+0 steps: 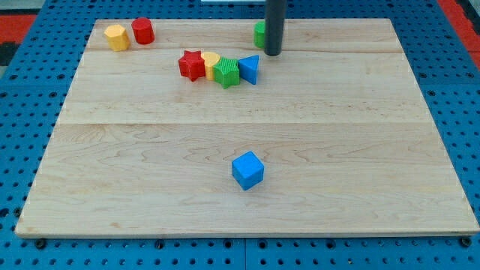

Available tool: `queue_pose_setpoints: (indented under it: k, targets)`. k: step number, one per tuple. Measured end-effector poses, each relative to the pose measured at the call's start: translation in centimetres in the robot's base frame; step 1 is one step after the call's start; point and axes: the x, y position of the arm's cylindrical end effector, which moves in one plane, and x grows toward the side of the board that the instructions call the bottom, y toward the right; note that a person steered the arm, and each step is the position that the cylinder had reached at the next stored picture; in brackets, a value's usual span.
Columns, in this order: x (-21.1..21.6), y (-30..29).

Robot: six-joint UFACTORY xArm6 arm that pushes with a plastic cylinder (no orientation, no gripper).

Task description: Place the green circle top of the yellow heart

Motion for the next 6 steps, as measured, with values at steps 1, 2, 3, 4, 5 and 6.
queue_pose_setpoints:
  k: [1, 2, 3, 4, 5, 6]
  targets:
    - [-2.7, 2.1]
    - [-4.5, 0.2]
    - [-4.5, -5.5]
    - [-4.5, -8.9]
    - [-4.5, -8.9]
    - [-4.3, -6.4]
